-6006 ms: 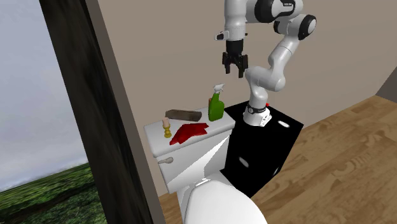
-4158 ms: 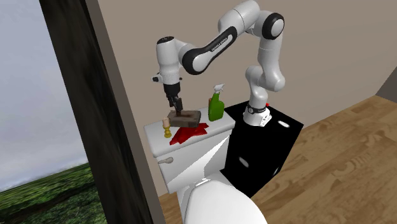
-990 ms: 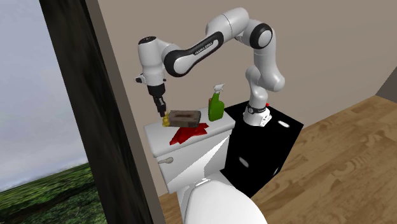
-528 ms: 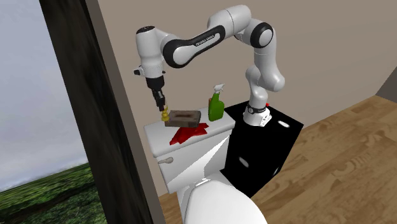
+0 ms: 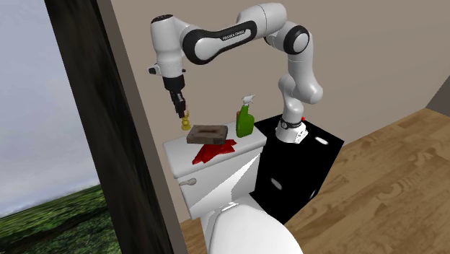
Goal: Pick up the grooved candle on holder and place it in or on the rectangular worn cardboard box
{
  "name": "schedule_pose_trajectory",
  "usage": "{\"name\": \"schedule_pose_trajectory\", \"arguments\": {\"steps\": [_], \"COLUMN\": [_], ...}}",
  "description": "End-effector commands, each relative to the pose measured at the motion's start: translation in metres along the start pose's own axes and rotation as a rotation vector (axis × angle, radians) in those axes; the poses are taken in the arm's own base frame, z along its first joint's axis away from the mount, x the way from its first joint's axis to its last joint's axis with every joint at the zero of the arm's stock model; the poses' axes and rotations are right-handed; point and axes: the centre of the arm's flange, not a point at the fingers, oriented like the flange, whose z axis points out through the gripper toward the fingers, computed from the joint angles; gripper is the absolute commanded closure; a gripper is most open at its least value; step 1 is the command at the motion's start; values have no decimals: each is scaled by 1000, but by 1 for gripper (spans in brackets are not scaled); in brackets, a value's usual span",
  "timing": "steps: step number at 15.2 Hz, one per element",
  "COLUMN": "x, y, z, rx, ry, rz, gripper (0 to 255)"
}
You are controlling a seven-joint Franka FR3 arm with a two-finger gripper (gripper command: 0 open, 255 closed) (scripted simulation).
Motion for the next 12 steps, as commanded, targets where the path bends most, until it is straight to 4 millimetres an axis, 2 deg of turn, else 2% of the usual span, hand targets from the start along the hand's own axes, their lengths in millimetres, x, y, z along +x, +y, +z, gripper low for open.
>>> {"name": "schedule_pose_trajectory", "arguments": {"steps": [1,12], "x": [0,-128], "y": [0,63], "z": [-9,-36], "rx": [0,0], "ry": [0,0], "rz": [0,0], "gripper": [255,255]}}
